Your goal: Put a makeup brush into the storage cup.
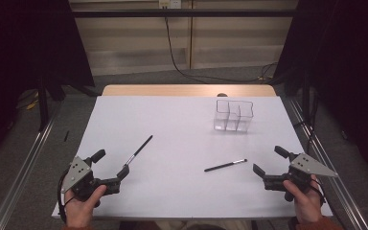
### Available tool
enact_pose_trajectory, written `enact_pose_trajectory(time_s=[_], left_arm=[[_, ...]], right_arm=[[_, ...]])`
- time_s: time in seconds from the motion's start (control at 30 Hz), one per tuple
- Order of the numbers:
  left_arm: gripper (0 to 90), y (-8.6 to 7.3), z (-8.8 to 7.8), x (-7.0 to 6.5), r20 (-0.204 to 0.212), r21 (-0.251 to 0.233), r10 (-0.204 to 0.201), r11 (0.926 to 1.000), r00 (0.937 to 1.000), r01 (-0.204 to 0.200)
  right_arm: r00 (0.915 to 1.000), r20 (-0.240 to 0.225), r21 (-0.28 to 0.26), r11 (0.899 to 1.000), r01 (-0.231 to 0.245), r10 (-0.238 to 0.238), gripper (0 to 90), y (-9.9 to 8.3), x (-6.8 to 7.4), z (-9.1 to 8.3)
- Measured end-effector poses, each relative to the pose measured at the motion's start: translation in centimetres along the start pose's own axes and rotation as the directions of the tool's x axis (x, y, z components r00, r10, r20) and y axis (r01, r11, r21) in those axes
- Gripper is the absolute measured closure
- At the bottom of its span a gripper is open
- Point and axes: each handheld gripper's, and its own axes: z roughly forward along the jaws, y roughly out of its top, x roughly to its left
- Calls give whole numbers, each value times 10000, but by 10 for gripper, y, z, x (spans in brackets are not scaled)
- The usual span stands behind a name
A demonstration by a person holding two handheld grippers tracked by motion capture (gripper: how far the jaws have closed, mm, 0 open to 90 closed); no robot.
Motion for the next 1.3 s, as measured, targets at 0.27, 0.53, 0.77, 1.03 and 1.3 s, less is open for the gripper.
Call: enact_pose_trajectory(time_s=[0.27, 0.53, 0.77, 1.03, 1.3], left_arm=[[21, 0, 3, 4, -252, 133, -109, 9998, 9996, 112], [27, 0, 7, 3, 123, 404, 24, 9992, 9999, -29], [26, 5, 11, 2, 180, 538, 89, 9985, 9998, -99], [21, 17, 19, 2, 243, 407, 193, 9990, 9995, -203], [22, 29, 31, 2, 408, 466, 326, 9983, 9986, -345]], right_arm=[[9997, -163, 64, 9998, -163, 164, 0, -1, -1, 3], [9996, -273, 120, 9999, -103, 107, 0, -1, 1, 3], [9993, -362, 47, 10000, 6, -4, 0, 1, 5, 2], [9988, -473, 37, 10000, -85, 86, 0, 0, 5, 4], [9985, -540, 41, 9999, -96, 98, 0, 1, 4, 6]])
